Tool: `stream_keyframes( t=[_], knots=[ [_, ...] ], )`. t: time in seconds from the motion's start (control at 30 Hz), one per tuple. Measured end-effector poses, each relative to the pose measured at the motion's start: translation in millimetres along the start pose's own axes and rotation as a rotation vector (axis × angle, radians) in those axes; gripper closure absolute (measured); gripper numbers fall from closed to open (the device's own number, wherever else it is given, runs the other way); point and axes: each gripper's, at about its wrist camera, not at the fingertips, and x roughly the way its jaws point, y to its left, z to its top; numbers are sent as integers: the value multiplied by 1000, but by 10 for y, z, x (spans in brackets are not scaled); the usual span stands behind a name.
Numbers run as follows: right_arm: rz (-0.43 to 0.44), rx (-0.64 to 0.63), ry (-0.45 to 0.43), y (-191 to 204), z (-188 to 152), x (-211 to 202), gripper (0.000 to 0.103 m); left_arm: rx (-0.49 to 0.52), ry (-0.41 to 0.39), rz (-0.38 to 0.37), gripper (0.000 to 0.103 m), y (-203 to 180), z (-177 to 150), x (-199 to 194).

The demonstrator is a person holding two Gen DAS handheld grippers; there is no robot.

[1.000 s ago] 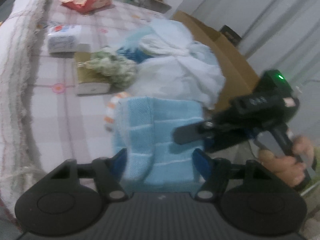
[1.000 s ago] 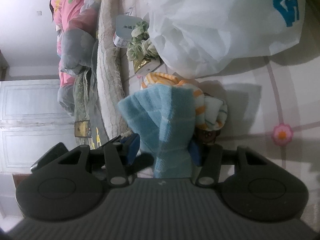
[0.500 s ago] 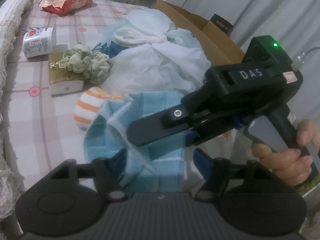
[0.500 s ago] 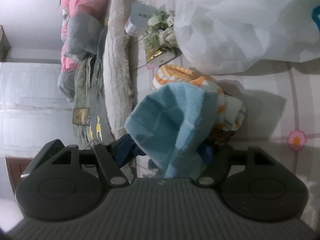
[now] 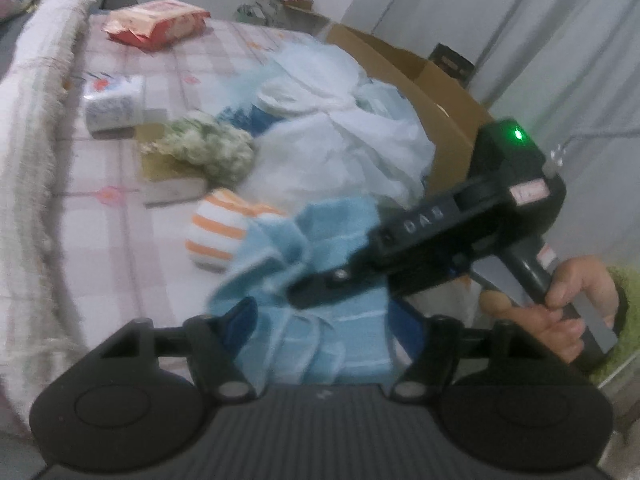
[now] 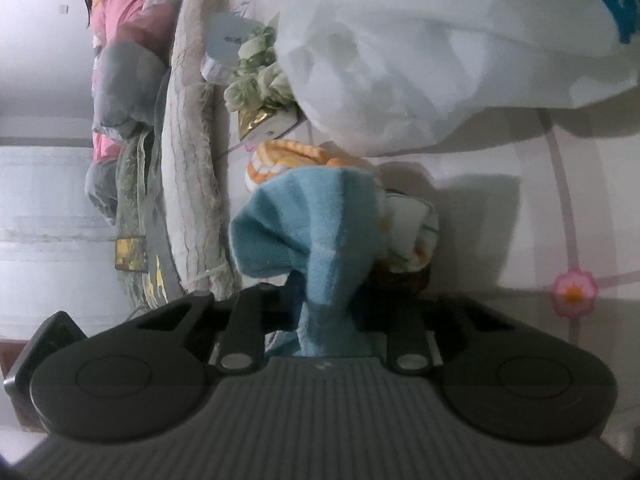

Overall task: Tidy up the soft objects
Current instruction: 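Lift the blue towel off the bed with the right gripper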

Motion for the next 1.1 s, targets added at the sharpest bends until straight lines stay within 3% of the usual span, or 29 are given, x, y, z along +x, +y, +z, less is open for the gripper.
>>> stream_keyframes(
  t=[0.17,0.23,0.37,0.7,0.8,0.97,1.1],
  knots=[
    [5,-1,-2,-16,5,-9,85,-13,-22,64,28,177,45,-10],
    [12,5,4,-35,17,-19,85,-2,3,73,26,227,43,56],
    [33,33,15,-94,30,-25,85,-23,60,27,26,291,48,208],
    [78,83,26,-203,40,-45,82,-35,66,-38,26,179,20,239],
    [93,83,36,-183,30,-62,75,-18,57,-54,26,85,18,215],
    [134,94,48,-127,21,-51,56,-9,52,-56,26,-10,2,237],
    [130,75,48,-54,14,-30,52,-4,50,-51,26,-48,-7,270]
  ],
)
